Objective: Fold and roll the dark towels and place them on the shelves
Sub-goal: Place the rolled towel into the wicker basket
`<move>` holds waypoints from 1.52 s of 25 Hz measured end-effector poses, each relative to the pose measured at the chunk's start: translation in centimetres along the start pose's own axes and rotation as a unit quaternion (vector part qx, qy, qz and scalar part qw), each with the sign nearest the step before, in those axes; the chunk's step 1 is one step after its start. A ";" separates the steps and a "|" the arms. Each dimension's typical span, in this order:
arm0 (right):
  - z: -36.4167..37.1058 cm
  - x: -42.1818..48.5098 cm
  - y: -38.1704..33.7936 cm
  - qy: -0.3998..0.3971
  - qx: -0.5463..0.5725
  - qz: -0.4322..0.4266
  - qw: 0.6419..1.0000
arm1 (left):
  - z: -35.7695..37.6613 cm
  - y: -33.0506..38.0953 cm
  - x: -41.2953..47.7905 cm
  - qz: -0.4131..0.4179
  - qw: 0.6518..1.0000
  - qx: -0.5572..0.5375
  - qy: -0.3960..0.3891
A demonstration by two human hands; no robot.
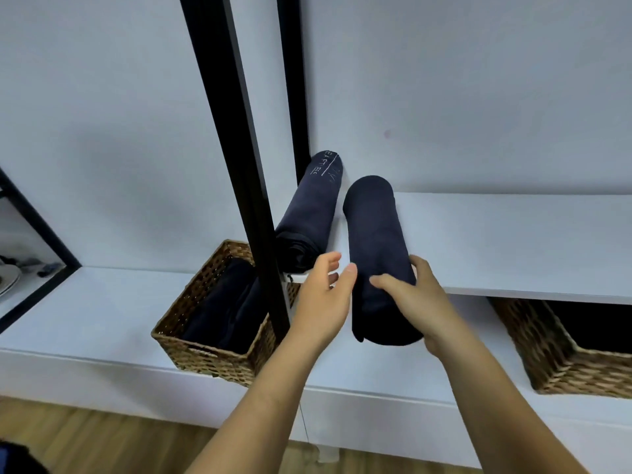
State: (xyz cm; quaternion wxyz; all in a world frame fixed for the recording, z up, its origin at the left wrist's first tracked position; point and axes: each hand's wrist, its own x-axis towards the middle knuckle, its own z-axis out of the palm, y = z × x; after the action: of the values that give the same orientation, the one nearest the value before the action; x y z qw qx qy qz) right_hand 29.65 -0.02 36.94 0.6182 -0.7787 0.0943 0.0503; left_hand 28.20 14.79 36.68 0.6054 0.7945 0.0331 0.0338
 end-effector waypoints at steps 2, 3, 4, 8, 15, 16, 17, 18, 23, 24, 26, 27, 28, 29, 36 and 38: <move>-0.1 -3.2 1.0 0.005 -0.010 -0.007 1.000 | 1.0 0.9 -0.2 -0.046 0.996 -0.050 -0.056; 0.2 -4.7 1.5 0.010 -0.024 -0.012 1.000 | 1.4 0.9 -0.4 -0.074 0.991 -0.075 -0.083; 0.5 -6.2 2.2 0.016 -0.041 -0.014 0.999 | 1.7 0.8 -0.7 -0.103 0.985 -0.091 -0.107; 1.8 -12.2 5.1 -0.015 -0.071 -0.019 0.997 | 0.6 -1.4 -2.5 -0.193 0.952 -0.154 -0.183; 2.4 -14.4 11.5 -0.086 0.183 0.046 0.978 | -2.6 -6.7 -10.4 -0.235 0.901 -0.298 -0.211; 3.1 -14.8 12.2 -0.130 0.220 0.057 0.965 | -3.2 -7.3 -12.0 -0.256 0.895 -0.307 -0.199; 4.0 -15.5 12.9 -0.171 0.258 0.073 0.948 | -3.8 -8.1 -13.5 -0.282 0.887 -0.318 -0.182; 5.0 -16.4 13.6 -0.208 0.288 0.093 0.930 | -4.5 -8.9 -14.9 -0.307 0.879 -0.327 -0.163; 9.7 -20.8 14.0 -0.340 0.296 0.136 0.882 | -9.0 -12.4 -18.3 -0.356 0.867 -0.343 -0.061; 10.7 -20.9 13.4 -0.348 0.270 0.137 0.887 | -9.9 -12.8 -18.2 -0.358 0.870 -0.338 -0.031; 12.9 -19.6 12.4 -0.334 0.221 0.139 0.906 | -11.5 -13.4 -17.3 -0.349 0.872 -0.343 0.032; 14.0 -18.4 12.1 -0.322 0.195 0.129 0.918 | -12.2 -13.7 -16.6 -0.338 0.871 -0.354 0.052; 15.1 -17.2 11.6 -0.310 0.169 0.113 0.929 | -12.9 -13.8 -15.6 -0.327 0.873 -0.357 0.062; 16.5 -15.8 11.0 -0.303 0.146 0.098 0.937 | -13.9 -14.0 -14.1 -0.321 0.876 -0.354 0.068; 30.8 -0.3 8.1 -0.220 0.089 0.041 0.970 | -23.6 -19.4 2.2 -0.251 0.954 -0.128 0.099; 35.7 4.7 7.8 -0.193 0.075 0.049 0.977 | -26.4 -21.9 7.0 -0.209 0.965 0.000 0.159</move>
State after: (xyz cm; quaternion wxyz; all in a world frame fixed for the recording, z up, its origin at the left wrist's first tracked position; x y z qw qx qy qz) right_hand 34.01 32.58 20.40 0.6778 -0.7004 0.0148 0.2231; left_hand 32.48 46.61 22.66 0.5860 0.7543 0.2943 0.0325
